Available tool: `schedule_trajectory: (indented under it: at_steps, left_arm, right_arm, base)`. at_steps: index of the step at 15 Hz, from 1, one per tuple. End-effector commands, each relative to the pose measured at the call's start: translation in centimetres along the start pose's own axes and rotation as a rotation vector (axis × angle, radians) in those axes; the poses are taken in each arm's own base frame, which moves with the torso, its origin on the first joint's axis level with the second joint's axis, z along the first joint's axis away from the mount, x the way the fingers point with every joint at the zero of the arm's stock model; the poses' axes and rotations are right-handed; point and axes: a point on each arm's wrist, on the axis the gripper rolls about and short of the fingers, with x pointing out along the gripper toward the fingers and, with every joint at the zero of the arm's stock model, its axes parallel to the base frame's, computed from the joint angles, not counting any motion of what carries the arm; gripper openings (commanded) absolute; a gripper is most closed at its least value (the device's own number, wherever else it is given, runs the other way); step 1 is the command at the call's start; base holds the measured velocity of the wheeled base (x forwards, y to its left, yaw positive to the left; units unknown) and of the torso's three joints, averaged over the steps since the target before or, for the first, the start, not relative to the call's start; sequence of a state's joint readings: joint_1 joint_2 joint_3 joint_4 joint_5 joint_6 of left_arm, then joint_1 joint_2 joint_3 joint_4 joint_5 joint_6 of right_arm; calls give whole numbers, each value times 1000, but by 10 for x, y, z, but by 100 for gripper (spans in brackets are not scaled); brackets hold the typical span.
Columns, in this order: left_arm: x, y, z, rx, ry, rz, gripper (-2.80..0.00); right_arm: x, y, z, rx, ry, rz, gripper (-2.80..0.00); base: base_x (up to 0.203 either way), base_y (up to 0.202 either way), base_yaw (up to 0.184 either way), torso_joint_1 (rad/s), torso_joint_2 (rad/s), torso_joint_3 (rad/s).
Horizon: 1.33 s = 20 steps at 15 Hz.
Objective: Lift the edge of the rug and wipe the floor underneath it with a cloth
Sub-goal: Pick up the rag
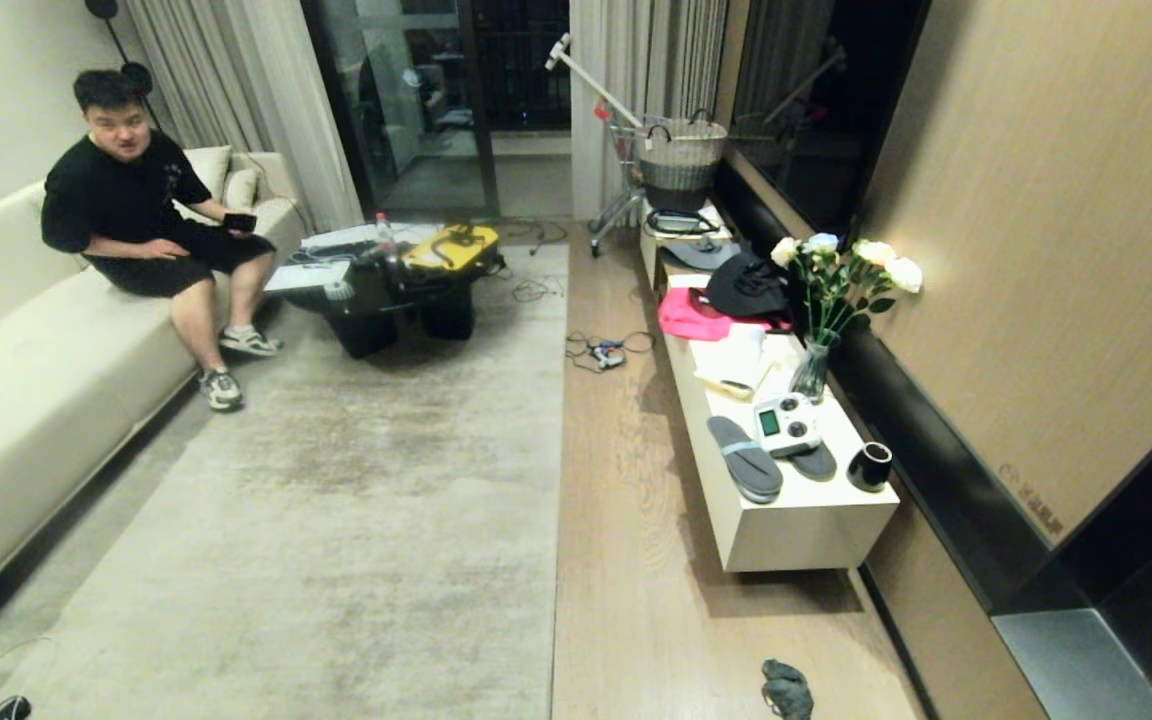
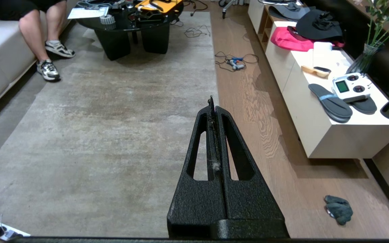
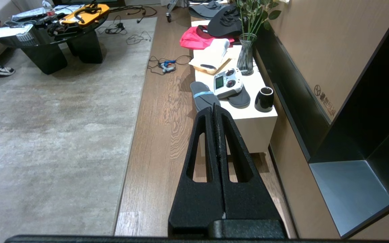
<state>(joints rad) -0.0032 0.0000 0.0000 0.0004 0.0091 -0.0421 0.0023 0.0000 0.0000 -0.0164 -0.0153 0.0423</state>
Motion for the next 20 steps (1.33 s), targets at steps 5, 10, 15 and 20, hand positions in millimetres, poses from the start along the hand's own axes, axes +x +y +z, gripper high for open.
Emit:
schedule_trajectory:
  at_steps: [5,10,15,20]
  left_arm:
    - [0,0,0,-2,1,2,-280]
    - [0,0,0,-2,1,2,-280]
    - [0,0,0,-2,1,2,-280]
    - [0,0,0,-2,1,2,-280]
  right_arm:
    - [0,0,0,1,1,1,-280]
    - [0,0,0,5,1,1,-280]
    - [0,-1,0,53,-4,-31,-280]
    - [0,-1,0,53,-4,-31,-280]
  base:
    - [0,0,0,0,0,0]
    - [0,0,0,0,0,0]
    - [0,0,0,-52,122,66]
    - [0,0,0,-71,177,94]
